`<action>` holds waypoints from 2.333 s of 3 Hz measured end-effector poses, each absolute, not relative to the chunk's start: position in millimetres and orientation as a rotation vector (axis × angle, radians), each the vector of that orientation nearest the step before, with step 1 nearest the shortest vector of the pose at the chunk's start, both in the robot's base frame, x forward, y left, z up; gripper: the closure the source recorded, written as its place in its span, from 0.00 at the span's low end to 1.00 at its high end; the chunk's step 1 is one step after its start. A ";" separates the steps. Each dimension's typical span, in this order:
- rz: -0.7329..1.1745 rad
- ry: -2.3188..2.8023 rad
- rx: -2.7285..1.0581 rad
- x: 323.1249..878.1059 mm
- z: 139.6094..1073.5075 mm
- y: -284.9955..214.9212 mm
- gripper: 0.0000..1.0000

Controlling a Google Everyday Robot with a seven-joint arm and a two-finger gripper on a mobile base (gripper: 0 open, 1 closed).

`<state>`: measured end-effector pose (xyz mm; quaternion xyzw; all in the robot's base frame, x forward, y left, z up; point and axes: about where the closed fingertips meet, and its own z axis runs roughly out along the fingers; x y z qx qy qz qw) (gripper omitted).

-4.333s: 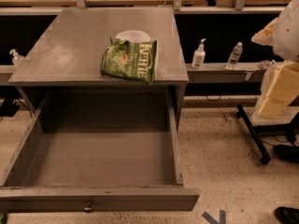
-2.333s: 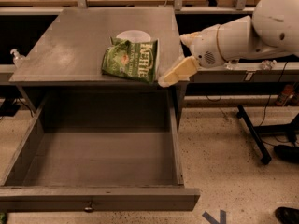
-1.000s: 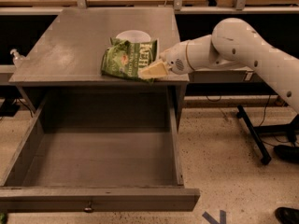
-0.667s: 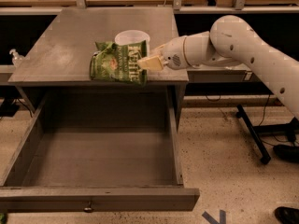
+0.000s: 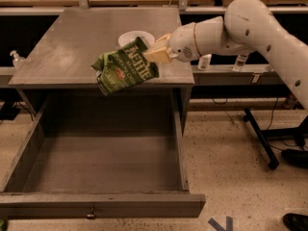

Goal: Place green jalapeno chip bag into top drawer

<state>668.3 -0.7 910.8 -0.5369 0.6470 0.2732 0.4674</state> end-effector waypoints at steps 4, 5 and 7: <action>0.576 1.581 -1.871 525.7 868.9 56.5 0.84; 0.594 1.679 -1.872 528.0 843.5 55.2 0.62; 0.603 1.705 -1.866 527.4 839.1 56.7 0.13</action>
Offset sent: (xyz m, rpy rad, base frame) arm -0.1799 0.0442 0.0147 -0.4469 -0.1375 0.3202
